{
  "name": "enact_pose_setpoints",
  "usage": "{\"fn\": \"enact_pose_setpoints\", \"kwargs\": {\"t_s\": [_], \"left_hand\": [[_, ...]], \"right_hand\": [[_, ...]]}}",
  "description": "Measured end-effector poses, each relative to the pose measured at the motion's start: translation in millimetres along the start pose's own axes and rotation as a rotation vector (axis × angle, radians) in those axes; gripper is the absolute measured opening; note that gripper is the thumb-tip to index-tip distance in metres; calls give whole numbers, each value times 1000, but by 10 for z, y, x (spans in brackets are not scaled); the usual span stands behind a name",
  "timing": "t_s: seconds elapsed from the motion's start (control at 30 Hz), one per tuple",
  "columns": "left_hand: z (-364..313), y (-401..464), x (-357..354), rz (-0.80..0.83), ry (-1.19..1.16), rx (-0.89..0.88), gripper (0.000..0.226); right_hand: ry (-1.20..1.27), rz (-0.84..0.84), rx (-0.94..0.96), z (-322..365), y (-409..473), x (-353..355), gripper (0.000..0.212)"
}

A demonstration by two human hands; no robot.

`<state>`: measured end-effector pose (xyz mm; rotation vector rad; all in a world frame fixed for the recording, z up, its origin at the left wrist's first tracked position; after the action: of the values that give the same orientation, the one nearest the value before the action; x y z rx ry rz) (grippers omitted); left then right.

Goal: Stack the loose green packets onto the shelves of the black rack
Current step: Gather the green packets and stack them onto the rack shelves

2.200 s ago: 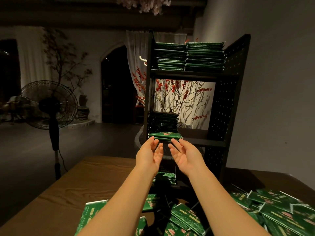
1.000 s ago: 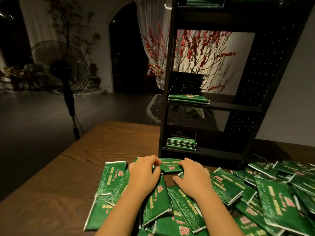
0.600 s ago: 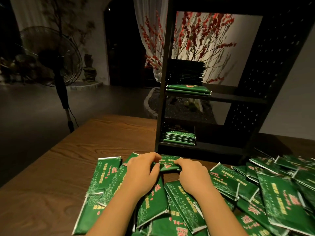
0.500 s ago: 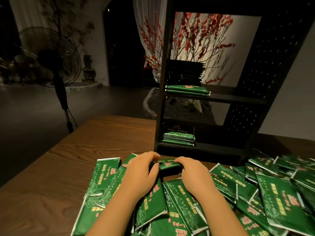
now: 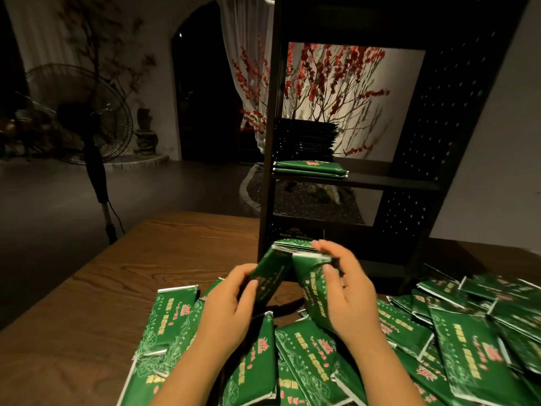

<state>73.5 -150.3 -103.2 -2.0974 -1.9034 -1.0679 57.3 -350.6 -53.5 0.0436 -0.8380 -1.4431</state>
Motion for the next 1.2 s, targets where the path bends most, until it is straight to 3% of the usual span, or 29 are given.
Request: {"fn": "enact_pose_setpoints", "kwargs": {"t_s": [0.1, 0.23, 0.4, 0.6, 0.7, 1.0, 1.1, 1.2], "left_hand": [[112, 8, 24, -75, -226, 72, 22], [134, 12, -168, -1, -515, 136, 19], [-4, 15, -330, 125, -694, 129, 20], [107, 98, -534, 353, -705, 267, 26], [-10, 0, -625, 472, -668, 159, 33], [-125, -95, -504, 351, -664, 185, 27], [-16, -38, -564, 448, -651, 228, 26], [124, -19, -660, 510, -794, 243, 26]], "right_hand": [[484, -157, -47, -105, -26, 155, 39], [1027, -148, -211, -333, -2, -35, 31], [1335, -163, -261, -387, 8, -226, 28], [1006, -264, -252, -446, -17, -131, 24], [870, -283, -220, -378, -34, -75, 23], [531, -101, -280, -382, 13, -242, 39], [490, -13, -308, -416, 35, -297, 52], [457, 42, -313, -440, 53, -328, 62]]}}
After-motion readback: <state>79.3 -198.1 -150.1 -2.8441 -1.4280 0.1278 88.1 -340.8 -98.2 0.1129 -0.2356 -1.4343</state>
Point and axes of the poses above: each hand's wrist, its own y-axis towards the middle knuckle, its own x-axis out of the back of the hand, z = x × y, the point moved 9 cm from there along y, towards the middle knuckle, and after that the axes turned 15 degrees about z, right-handed, at the moved point
